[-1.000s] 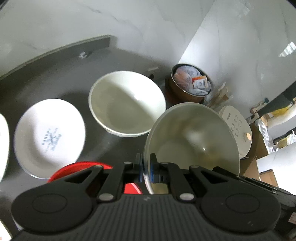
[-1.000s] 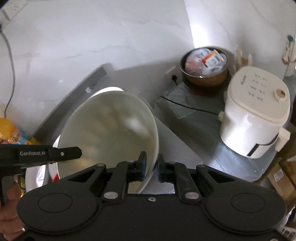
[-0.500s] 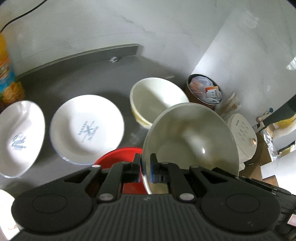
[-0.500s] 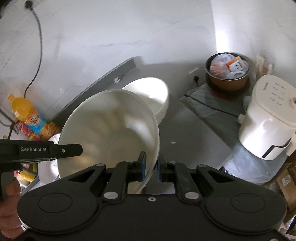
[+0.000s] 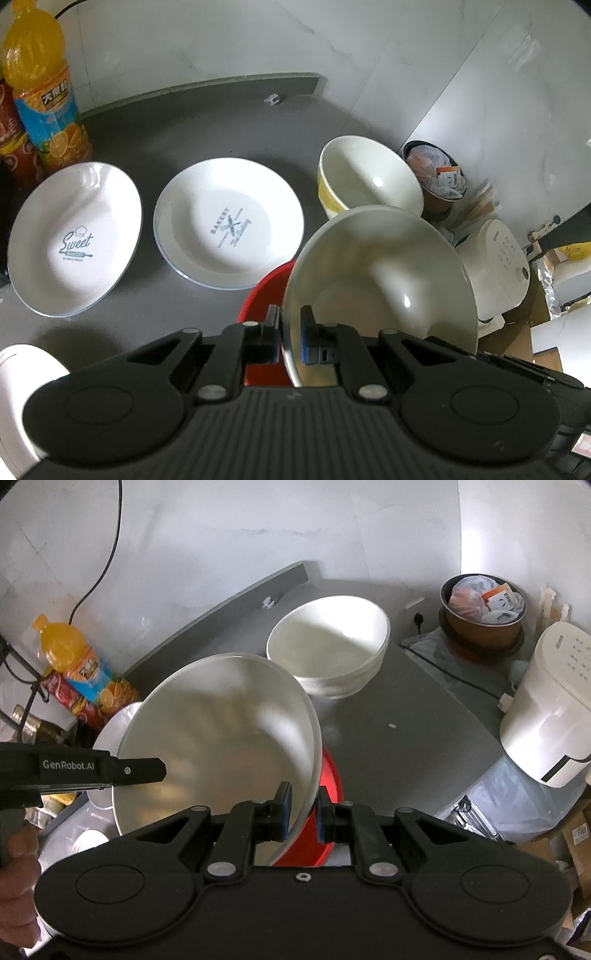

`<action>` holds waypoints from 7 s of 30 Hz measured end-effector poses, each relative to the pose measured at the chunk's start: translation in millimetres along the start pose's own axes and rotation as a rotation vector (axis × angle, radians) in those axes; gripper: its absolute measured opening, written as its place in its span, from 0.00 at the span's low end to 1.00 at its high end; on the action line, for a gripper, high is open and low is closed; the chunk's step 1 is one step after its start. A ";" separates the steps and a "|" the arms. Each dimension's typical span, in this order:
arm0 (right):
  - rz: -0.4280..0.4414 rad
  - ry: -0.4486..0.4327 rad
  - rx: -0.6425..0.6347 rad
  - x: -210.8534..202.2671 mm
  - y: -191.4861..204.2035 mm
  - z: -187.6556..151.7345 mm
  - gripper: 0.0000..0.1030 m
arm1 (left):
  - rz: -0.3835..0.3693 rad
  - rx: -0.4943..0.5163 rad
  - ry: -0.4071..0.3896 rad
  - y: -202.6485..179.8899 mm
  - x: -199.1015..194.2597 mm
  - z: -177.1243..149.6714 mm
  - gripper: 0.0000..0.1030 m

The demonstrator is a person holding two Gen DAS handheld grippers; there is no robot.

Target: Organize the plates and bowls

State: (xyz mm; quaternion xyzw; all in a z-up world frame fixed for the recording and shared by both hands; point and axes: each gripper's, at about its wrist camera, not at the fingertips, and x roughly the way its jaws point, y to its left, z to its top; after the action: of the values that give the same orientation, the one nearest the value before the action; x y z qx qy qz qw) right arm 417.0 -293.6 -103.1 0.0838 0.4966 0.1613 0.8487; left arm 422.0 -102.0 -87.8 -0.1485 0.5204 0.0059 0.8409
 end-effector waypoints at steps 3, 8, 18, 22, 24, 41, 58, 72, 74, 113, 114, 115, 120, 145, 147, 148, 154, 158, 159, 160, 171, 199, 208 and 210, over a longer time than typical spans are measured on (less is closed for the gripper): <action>-0.006 0.019 0.000 5.0 4.1 -4.6 0.14 | 0.005 -0.001 0.018 6.1 4.5 -5.2 0.09; -0.035 0.038 -0.026 14.1 10.8 -14.7 0.16 | 0.005 -0.001 0.053 12.4 16.4 -11.1 0.10; -0.090 0.051 -0.083 31.9 16.9 -20.2 0.18 | 0.036 0.017 0.106 14.0 45.2 -14.7 0.10; -0.106 0.054 -0.117 38.3 21.6 -20.8 0.22 | 0.055 0.015 0.116 15.2 50.3 -15.3 0.10; -0.114 0.052 -0.115 40.5 23.3 -20.5 0.24 | 0.061 0.007 0.118 14.4 51.6 -14.4 0.10; -0.074 0.095 -0.063 34.9 22.8 -6.2 0.61 | -0.010 0.014 0.191 12.1 52.2 -1.6 0.42; -0.039 0.011 0.032 12.1 -4.5 15.3 0.75 | 0.034 0.064 0.053 -0.3 26.3 24.4 0.68; -0.040 -0.045 0.068 26.5 -45.4 52.3 0.78 | 0.053 0.054 -0.002 -29.6 54.4 52.1 0.69; -0.030 -0.034 0.094 34.2 -55.6 58.3 0.78 | 0.058 0.047 -0.005 -32.9 61.3 57.4 0.69; 0.093 0.049 0.198 132.0 -116.3 119.3 0.13 | 0.107 -0.051 0.005 -31.3 173.9 120.6 0.32; 0.093 0.045 0.190 132.5 -115.9 120.1 0.13 | 0.112 -0.051 0.015 -30.1 177.6 121.4 0.28; 0.097 0.044 0.187 132.5 -115.6 120.5 0.13 | 0.118 -0.057 0.013 -28.7 177.9 121.5 0.27; 0.094 0.044 0.166 127.2 -108.9 125.4 0.13 | 0.059 -0.090 0.022 -27.0 166.1 127.2 0.06; 0.150 -0.054 0.164 48.0 -67.8 110.4 0.12 | -0.052 -0.106 -0.098 -7.9 57.1 112.1 0.05; 0.148 -0.059 0.164 42.4 -64.2 104.5 0.12 | -0.053 -0.100 -0.097 -6.4 50.1 104.1 0.05; 0.147 -0.061 0.164 38.8 -62.6 101.1 0.12 | -0.055 -0.100 -0.093 -5.1 47.1 100.5 0.05; 0.142 -0.058 0.156 23.5 -55.9 85.5 0.12 | -0.069 -0.112 -0.062 4.3 34.0 76.4 0.05; 0.125 -0.054 0.136 17.0 -48.9 77.2 0.12 | -0.073 -0.114 -0.042 9.4 27.4 60.1 0.06; 0.122 -0.053 0.131 15.6 -46.9 75.3 0.12 | -0.075 -0.120 -0.035 11.9 26.5 55.6 0.06; 0.120 -0.051 0.123 14.2 -44.6 72.8 0.12 | -0.075 -0.126 -0.028 14.3 26.0 51.6 0.06; 0.079 -0.019 0.075 7.1 -22.2 39.9 0.12 | -0.095 -0.130 0.023 36.4 15.9 12.3 0.07; -0.002 0.045 0.116 29.4 -20.6 0.1 0.13 | -0.087 -0.069 0.132 39.3 36.9 -22.2 0.10; 0.011 0.047 0.101 30.3 -24.7 5.0 0.22 | -0.066 -0.054 0.141 35.7 37.6 -18.1 0.12; 0.025 0.036 0.101 25.6 -25.0 7.3 0.33 | -0.058 -0.068 0.140 36.4 34.6 -16.7 0.12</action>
State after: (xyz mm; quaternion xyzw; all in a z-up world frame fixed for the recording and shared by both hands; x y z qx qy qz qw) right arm 439.8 -307.7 -127.9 0.1295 0.5183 0.1480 0.8322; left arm 417.3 -76.4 -134.0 -0.1921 0.5729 -0.0113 0.7967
